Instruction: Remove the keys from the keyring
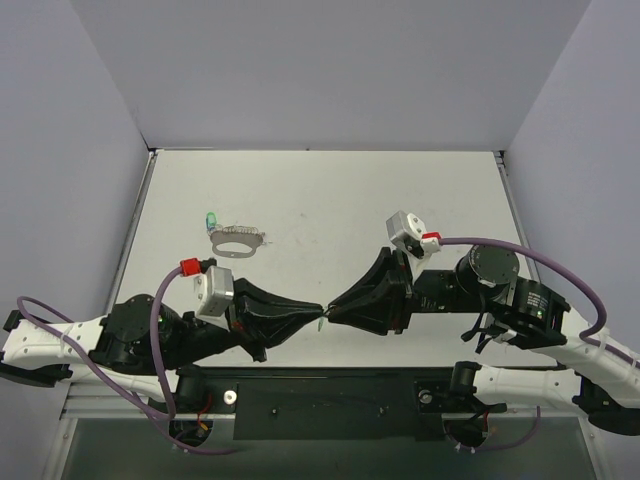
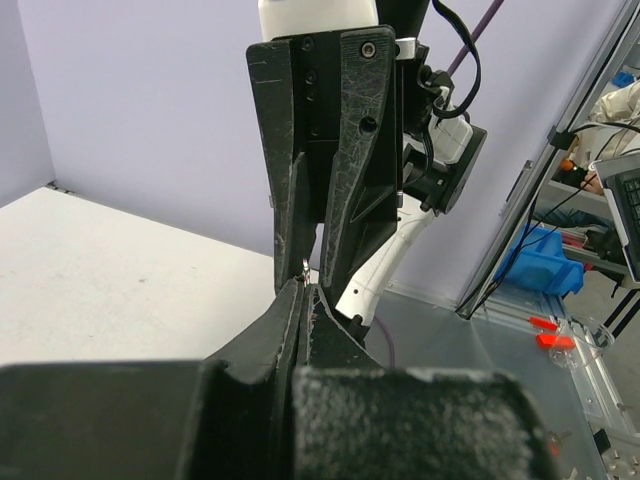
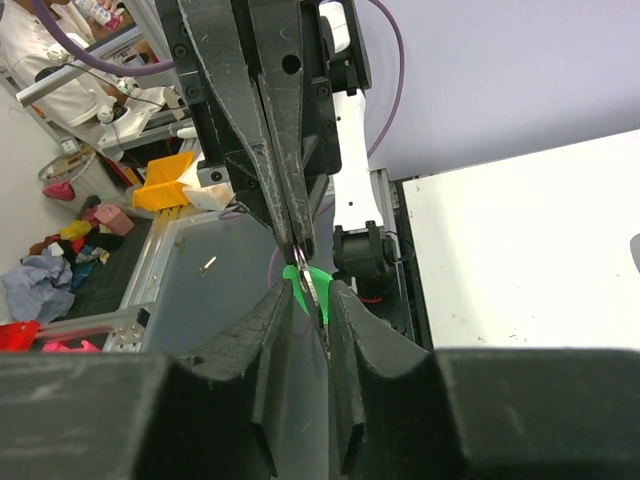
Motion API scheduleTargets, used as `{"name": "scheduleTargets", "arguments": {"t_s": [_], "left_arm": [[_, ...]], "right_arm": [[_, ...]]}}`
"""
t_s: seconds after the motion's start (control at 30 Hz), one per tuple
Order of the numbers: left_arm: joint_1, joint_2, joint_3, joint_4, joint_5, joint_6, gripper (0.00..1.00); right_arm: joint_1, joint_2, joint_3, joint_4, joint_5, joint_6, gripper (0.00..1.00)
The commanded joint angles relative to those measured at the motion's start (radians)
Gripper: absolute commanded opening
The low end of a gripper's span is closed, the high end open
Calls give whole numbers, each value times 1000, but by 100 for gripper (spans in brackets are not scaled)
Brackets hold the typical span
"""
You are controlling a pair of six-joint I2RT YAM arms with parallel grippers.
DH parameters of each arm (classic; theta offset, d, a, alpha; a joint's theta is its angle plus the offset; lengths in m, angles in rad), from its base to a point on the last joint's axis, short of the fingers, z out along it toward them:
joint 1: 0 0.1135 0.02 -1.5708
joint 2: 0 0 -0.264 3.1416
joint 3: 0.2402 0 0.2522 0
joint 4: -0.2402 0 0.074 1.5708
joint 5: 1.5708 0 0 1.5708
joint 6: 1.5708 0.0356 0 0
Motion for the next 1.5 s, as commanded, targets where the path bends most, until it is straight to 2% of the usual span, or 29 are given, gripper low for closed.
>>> {"name": "scheduleTargets", "arguments": {"t_s": [0.0,0.03,0.07,0.4,0.43,0.47,0.5,0.57,0.63,0.8,1.0,1.33,1.47], "left_arm": [[0,-1,35,68,2,6,0],[0,1,33,68,0,6,0],[-1,2,33,67,-1,6,0],[0,11,44,47,-21,6,0],[0,16,47,45,-26,3,14],[0,19,55,6,-28,-1,23],[-1,19,56,-4,-34,-5,43],[-1,15,59,-8,-41,-16,62],[0,7,55,-2,-43,-27,68],[0,-33,9,83,-12,-48,68],[0,-77,-42,185,38,-68,60],[2,-45,-140,405,126,-82,65],[36,-13,-139,435,166,-115,65]], "right_arm": [[-9,0,0,70,-3,9,12],[-9,1,0,71,-3,10,2],[-9,0,0,70,0,13,0],[-17,21,6,64,-40,18,0],[-18,21,6,61,-43,16,0],[-18,23,6,58,-44,15,0],[-18,20,6,52,-46,12,0],[-17,17,3,47,-44,10,0],[-17,11,0,48,-44,7,0],[-17,-8,-14,56,-41,7,0],[-17,-43,-43,119,-63,30,0],[-17,-91,-107,260,-64,93,0],[-17,-88,-137,315,-66,141,0]]}}
